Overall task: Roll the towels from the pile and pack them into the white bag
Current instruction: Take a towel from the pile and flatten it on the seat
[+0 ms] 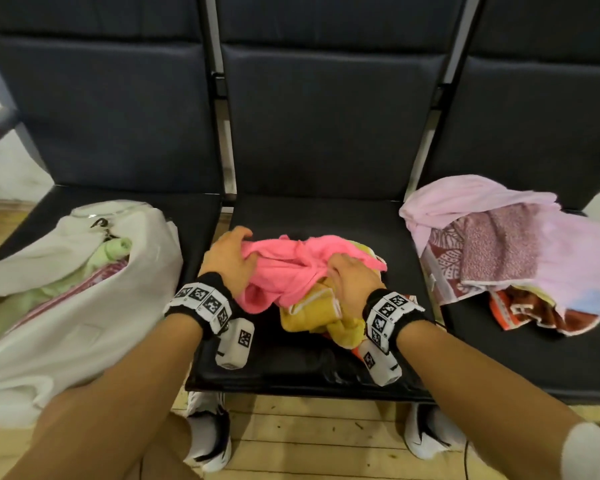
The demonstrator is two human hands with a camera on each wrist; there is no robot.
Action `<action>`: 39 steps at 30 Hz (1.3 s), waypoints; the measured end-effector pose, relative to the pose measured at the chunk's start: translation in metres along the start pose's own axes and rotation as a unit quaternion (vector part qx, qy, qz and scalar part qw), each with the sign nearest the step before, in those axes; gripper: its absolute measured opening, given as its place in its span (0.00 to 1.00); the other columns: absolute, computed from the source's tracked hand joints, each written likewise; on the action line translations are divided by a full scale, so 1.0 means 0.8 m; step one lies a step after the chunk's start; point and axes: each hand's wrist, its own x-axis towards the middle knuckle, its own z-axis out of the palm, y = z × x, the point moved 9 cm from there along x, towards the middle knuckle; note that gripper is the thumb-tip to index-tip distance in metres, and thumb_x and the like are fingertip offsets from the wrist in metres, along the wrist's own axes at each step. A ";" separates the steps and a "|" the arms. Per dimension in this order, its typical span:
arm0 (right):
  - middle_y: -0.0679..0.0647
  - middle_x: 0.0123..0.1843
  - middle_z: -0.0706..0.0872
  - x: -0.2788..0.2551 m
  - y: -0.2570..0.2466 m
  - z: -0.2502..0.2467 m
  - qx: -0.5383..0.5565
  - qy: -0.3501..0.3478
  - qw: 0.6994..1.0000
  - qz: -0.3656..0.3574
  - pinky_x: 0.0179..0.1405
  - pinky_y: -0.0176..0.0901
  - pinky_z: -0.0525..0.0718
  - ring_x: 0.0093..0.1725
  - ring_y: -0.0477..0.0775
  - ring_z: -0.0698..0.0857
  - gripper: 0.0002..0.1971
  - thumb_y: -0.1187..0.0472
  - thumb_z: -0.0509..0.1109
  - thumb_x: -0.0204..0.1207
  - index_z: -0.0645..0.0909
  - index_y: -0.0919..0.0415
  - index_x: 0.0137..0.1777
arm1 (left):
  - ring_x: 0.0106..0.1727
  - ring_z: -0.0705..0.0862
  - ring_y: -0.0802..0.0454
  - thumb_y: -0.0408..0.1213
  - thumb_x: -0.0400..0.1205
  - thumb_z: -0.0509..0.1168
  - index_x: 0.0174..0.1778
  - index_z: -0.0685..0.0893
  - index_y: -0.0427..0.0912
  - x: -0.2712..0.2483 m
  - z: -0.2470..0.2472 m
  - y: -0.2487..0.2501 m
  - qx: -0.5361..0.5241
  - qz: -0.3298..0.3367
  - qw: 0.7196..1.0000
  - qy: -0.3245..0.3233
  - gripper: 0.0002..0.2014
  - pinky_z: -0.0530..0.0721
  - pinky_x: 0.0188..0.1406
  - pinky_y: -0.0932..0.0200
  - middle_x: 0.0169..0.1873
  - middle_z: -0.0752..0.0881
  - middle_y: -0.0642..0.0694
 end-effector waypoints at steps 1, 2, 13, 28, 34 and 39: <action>0.50 0.51 0.79 -0.001 0.000 -0.013 0.010 0.007 1.000 0.007 0.46 0.44 0.69 0.49 0.54 0.77 0.08 0.54 0.56 0.86 0.75 0.56 0.53 | 0.60 0.83 0.39 0.39 0.82 0.65 0.67 0.78 0.48 -0.001 -0.013 -0.003 0.005 -0.007 1.000 0.010 0.16 0.81 0.63 0.44 0.61 0.84 0.43; 0.48 0.49 0.79 -0.004 0.001 -0.026 0.030 0.025 0.999 0.014 0.46 0.45 0.72 0.47 0.54 0.78 0.08 0.54 0.56 0.86 0.75 0.55 0.51 | 0.57 0.84 0.38 0.40 0.84 0.62 0.64 0.77 0.48 -0.003 -0.027 -0.006 0.009 -0.016 1.000 0.022 0.13 0.82 0.60 0.43 0.57 0.85 0.43; 0.48 0.44 0.81 -0.033 -0.012 -0.097 -0.060 0.005 0.997 0.055 0.43 0.46 0.75 0.48 0.58 0.82 0.13 0.45 0.65 0.77 0.66 0.47 0.36 | 0.45 0.83 0.48 0.34 0.87 0.57 0.56 0.79 0.47 -0.035 -0.118 0.065 -0.155 0.068 0.978 0.122 0.08 0.78 0.46 0.56 0.45 0.86 0.47; 0.60 0.53 0.88 -0.015 -0.127 -0.183 0.081 0.063 0.994 -0.043 0.47 0.49 0.81 0.52 0.69 0.85 0.11 0.63 0.60 0.77 0.79 0.52 0.54 | 0.48 0.83 0.58 0.30 0.77 0.70 0.50 0.86 0.46 -0.090 -0.221 0.210 -0.139 0.271 0.932 0.198 0.09 0.78 0.54 0.67 0.45 0.86 0.58; 0.50 0.42 0.84 -0.034 -0.066 -0.243 0.090 0.174 0.979 0.053 0.43 0.50 0.83 0.43 0.61 0.84 0.12 0.69 0.62 0.69 0.76 0.50 0.44 | 0.48 0.84 0.47 0.30 0.72 0.70 0.51 0.85 0.48 -0.073 -0.224 0.131 0.006 0.146 0.974 0.171 0.13 0.84 0.54 0.47 0.45 0.86 0.52; 0.50 0.46 0.85 -0.042 -0.044 -0.290 0.113 0.267 0.956 0.048 0.50 0.52 0.83 0.47 0.59 0.83 0.14 0.71 0.63 0.70 0.78 0.49 0.48 | 0.53 0.85 0.43 0.32 0.75 0.69 0.55 0.85 0.46 -0.066 -0.235 0.094 0.027 0.073 0.979 0.191 0.13 0.83 0.55 0.47 0.52 0.86 0.46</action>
